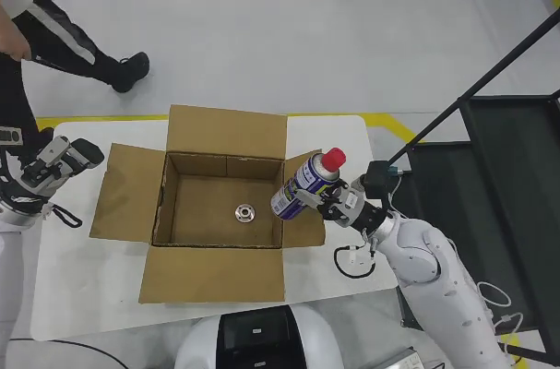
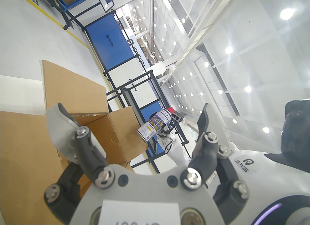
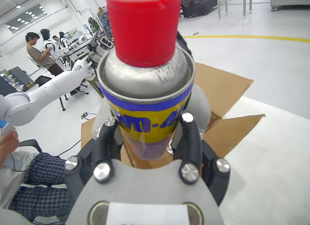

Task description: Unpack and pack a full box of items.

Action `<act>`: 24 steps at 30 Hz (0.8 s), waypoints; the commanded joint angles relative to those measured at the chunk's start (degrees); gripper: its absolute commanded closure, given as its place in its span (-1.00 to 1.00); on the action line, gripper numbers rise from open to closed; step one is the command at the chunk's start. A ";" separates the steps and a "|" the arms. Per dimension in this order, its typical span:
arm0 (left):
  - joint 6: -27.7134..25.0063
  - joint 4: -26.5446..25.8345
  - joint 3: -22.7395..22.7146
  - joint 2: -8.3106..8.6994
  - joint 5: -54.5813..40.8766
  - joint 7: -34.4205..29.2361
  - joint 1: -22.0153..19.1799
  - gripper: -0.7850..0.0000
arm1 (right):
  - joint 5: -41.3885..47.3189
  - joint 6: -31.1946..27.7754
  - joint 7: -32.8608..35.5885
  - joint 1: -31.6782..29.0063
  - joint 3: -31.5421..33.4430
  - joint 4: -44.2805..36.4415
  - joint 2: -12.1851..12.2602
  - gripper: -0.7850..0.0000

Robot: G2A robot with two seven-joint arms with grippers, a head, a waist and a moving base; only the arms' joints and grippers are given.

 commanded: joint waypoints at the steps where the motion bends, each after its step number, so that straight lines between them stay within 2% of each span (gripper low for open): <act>1: 0.00 0.00 0.00 0.00 0.00 0.00 0.00 -1.00 | -0.06 -0.04 -0.04 -0.04 0.05 -0.03 0.00 1.00; 19: 0.00 0.00 0.00 0.00 0.00 0.00 0.00 -1.00 | -0.06 -0.04 -0.04 -0.04 0.05 -0.03 0.00 1.00; 21: 0.00 0.00 0.00 0.00 0.00 0.00 0.00 -1.00 | -0.57 1.00 1.44 0.02 -0.98 -0.55 -0.02 1.00; 24: 0.00 0.00 0.00 0.00 0.00 0.00 0.00 -1.00 | -0.95 3.61 8.32 1.95 -4.21 -2.84 -0.06 1.00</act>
